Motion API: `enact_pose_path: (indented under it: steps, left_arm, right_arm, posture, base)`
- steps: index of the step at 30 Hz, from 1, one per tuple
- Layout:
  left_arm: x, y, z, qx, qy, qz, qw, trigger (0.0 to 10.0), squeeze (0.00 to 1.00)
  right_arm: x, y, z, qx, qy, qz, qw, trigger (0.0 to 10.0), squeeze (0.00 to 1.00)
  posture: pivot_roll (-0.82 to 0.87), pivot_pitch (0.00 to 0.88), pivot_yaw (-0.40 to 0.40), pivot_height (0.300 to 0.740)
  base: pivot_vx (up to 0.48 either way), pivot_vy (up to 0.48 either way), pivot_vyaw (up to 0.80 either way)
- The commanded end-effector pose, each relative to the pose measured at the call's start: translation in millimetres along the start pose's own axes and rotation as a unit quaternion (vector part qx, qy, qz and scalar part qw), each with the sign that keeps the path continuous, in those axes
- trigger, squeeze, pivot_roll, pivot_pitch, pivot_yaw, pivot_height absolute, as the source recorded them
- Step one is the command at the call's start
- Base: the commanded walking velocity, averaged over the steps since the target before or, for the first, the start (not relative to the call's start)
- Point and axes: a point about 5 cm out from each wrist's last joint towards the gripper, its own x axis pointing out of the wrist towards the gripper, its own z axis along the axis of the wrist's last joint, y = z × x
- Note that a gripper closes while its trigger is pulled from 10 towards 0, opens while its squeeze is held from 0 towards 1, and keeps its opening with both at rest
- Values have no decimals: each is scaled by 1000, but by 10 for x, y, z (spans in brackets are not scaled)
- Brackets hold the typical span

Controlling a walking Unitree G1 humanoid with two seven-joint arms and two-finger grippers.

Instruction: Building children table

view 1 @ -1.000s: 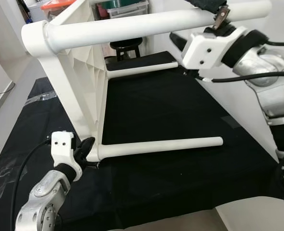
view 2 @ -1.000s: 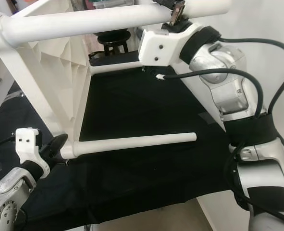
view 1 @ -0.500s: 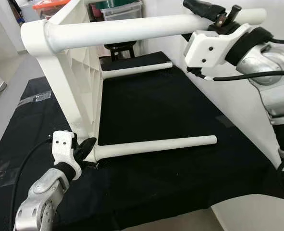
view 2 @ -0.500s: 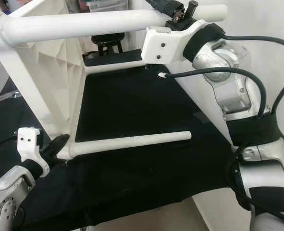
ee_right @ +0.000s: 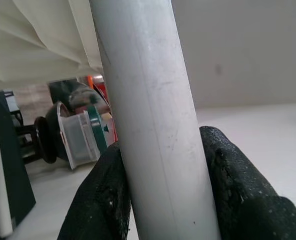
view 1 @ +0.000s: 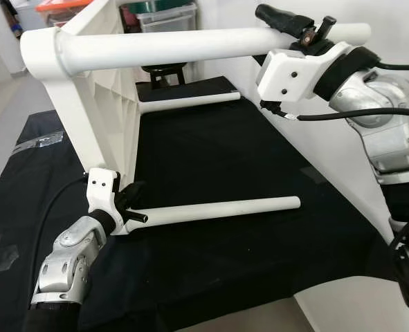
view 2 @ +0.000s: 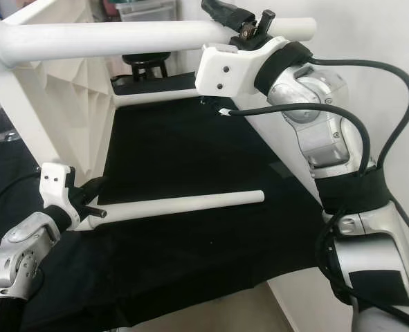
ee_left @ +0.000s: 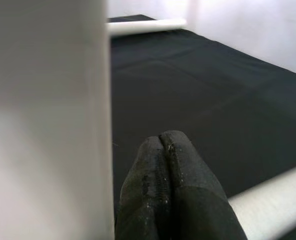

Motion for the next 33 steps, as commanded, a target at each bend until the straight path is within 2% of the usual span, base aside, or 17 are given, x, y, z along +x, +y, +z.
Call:
enact_pose_path:
  steps: [1, 6, 9, 11, 14, 15, 16, 17, 18, 19, 21, 22, 23, 25, 30, 31, 33]
  left_arm:
    - [7, 176, -11, 6, -5, 36, 999, 10000, 0]
    - [28, 315, -123, -8, -3, 79, 997, 10000, 0]
    - [-102, 515, -198, -11, -2, 135, 991, 10000, 0]
    - [-102, 515, -198, -11, -2, 135, 991, 10000, 0]
    - [-252, 702, -211, 5, -3, 171, 985, 10000, 0]
    - [-384, 866, -183, 14, -7, 198, 980, 10000, 0]
    - [-384, 866, -183, 14, -7, 198, 980, 10000, 0]
    - [-572, 1101, -62, 33, -18, 230, 972, 10000, 0]
    - [-572, 1101, -62, 33, -18, 230, 972, 10000, 0]
    - [-750, 1313, 113, 56, -32, 258, 964, 10000, 0]
    - [-750, 1313, 113, 56, -32, 258, 964, 10000, 0]
    - [-897, 1499, 320, 79, -51, 282, 955, 10000, 0]
    - [-897, 1499, 320, 79, -51, 282, 955, 10000, 0]
    - [-1086, 1731, 781, 126, -93, 309, 938, 10000, 0]
    - [-1095, 1757, 1002, 147, -116, 308, 933, 10000, 0]
    - [-1004, 1655, 1437, 192, -158, 274, 929, 10000, 0]
    - [-1004, 1655, 1437, 192, -158, 274, 929, 10000, 0]
  right_arm:
    - [2, 111, 14, 51, -9, 12, 999, 0, 0]
    - [-19, 105, -46, 75, 19, 11, 997, 0, 0]
    - [-86, 81, -273, 91, 87, -5, 992, 0, 0]
    - [-86, 81, -273, 91, 87, -5, 992, 0, 0]
    - [-146, 59, -428, 102, 133, -20, 986, 0, 0]
    - [-184, 38, -513, 102, 160, -34, 981, 0, 0]
    - [-184, 38, -513, 102, 160, -34, 981, 0, 0]
    - [-224, 20, -602, 114, 186, -52, 975, 0, 0]
    - [-224, 20, -602, 114, 186, -52, 975, 0, 0]
    - [-251, 23, -666, 137, 203, -65, 967, 0, 0]
    - [-251, 23, -666, 137, 203, -65, 967, 0, 0]
    - [-263, 33, -703, 156, 213, -75, 962, 0, 0]
    - [-263, 33, -703, 156, 213, -75, 962, 0, 0]
    - [-236, 42, -732, 229, 210, -98, 945, 0, 0]
    - [-221, 53, -741, 275, 210, -108, 932, 0, 0]
    - [-259, 220, -782, 376, 230, -116, 890, 0, 0]
    - [-259, 220, -782, 376, 230, -116, 890, 0, 0]
  posture:
    - [-190, 129, 80, 740]
    - [-202, 146, 90, 740]
    - [-185, 149, 84, 740]
    - [-185, 149, 84, 740]
    - [-177, 147, 82, 740]
    - [-163, 143, 79, 740]
    - [-163, 143, 79, 740]
    - [-150, 138, 76, 740]
    - [-150, 138, 76, 740]
    - [-133, 132, 77, 740]
    - [-133, 132, 77, 740]
    - [-114, 121, 77, 740]
    - [-114, 121, 77, 740]
    - [-104, 102, 75, 740]
    - [-100, 97, 73, 740]
    - [-85, 82, 72, 740]
    - [-85, 82, 72, 740]
  base:
    - [0, 0, 0]
    - [0, 0, 0]
    - [0, 0, 0]
    - [0, 0, 0]
    - [0, 0, 0]
    - [0, 0, 0]
    - [0, 0, 0]
    - [0, 0, 0]
    - [0, 0, 0]
    - [0, 0, 0]
    - [0, 0, 0]
    - [0, 0, 0]
    - [0, 0, 0]
    - [0, 0, 0]
    - [0, 0, 0]
    - [0, 0, 0]
    - [0, 0, 0]
